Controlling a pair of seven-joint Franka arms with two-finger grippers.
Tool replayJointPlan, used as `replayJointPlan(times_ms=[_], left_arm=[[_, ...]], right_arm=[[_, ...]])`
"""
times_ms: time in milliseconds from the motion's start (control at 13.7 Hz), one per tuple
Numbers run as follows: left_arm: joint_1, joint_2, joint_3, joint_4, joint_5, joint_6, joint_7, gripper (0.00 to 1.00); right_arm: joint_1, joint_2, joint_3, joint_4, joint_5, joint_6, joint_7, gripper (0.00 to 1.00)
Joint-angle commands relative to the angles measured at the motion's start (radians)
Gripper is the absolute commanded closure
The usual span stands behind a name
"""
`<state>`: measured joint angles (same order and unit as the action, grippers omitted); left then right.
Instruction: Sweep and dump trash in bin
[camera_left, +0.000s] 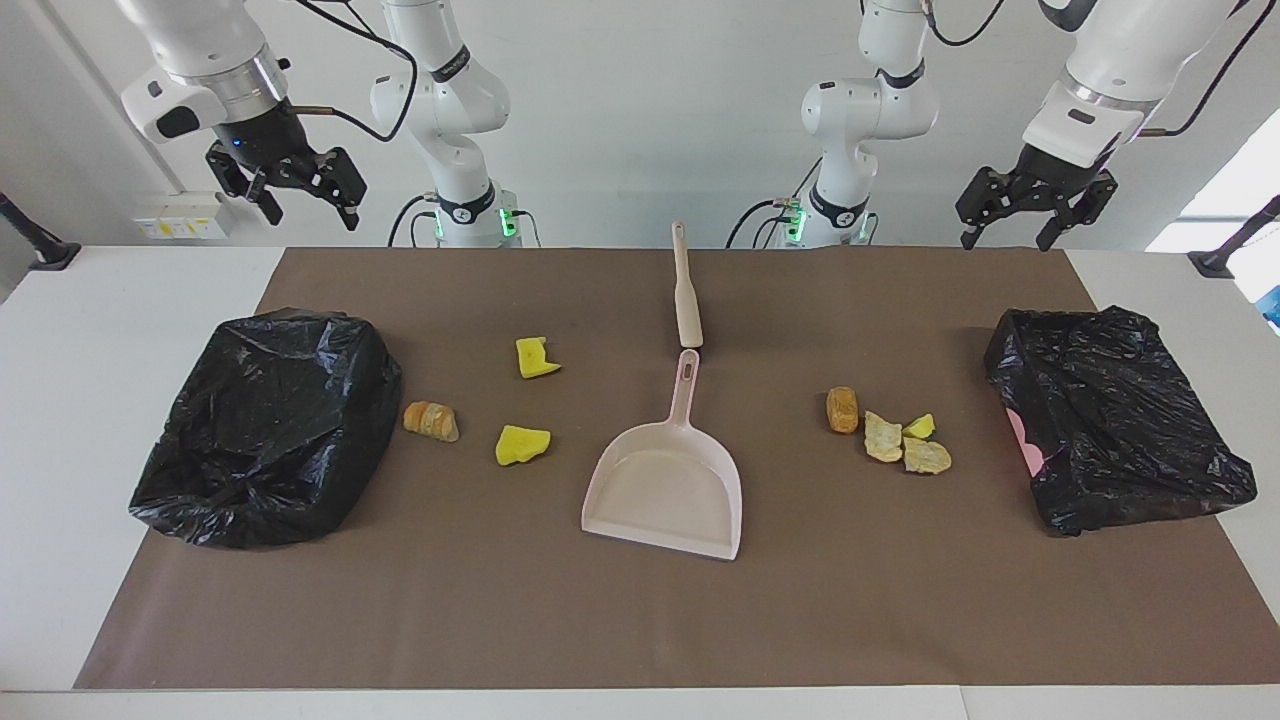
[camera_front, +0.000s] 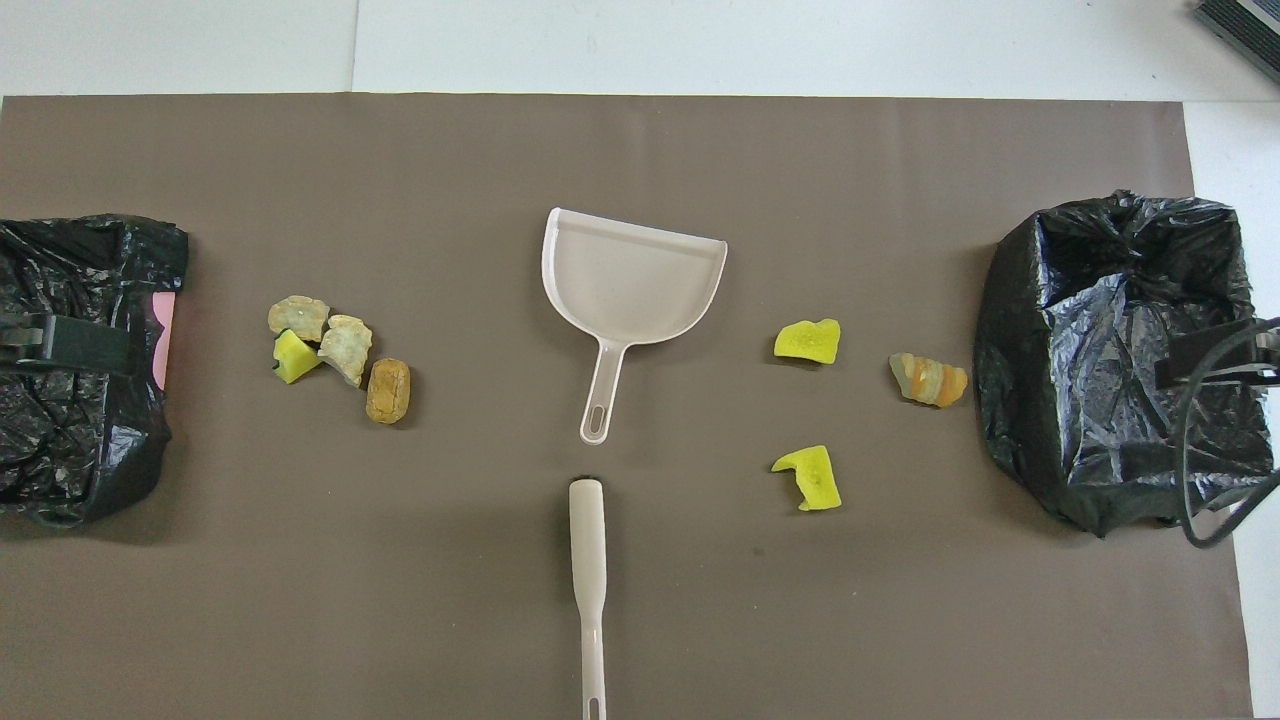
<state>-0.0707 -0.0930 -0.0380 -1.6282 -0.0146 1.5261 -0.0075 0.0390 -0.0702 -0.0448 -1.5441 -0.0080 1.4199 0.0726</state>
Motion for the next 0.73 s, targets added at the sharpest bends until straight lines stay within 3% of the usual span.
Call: replayJointPlan(times_ms=[0,366,659], left_arm=[[-0.113,-0.02,0.0,-0.094,-0.013,0.046,-0.119,0.0],[-0.34,-0.069,-0.002,-0.31,-0.039,0.247,-0.417,0.0],[-0.496,-0.129,-0.002,-0.487,-0.074,0.304,-0.465,0.0]], right_arm=[[0.044,0.013,0.019,-0.033,0.002,0.027,0.036,0.0],[0.136,0.108,0.019,-0.031,0.019,0.12,0.136,0.0],[0.246,0.217,0.019,-0.024,0.023,0.25,0.295,0.0]])
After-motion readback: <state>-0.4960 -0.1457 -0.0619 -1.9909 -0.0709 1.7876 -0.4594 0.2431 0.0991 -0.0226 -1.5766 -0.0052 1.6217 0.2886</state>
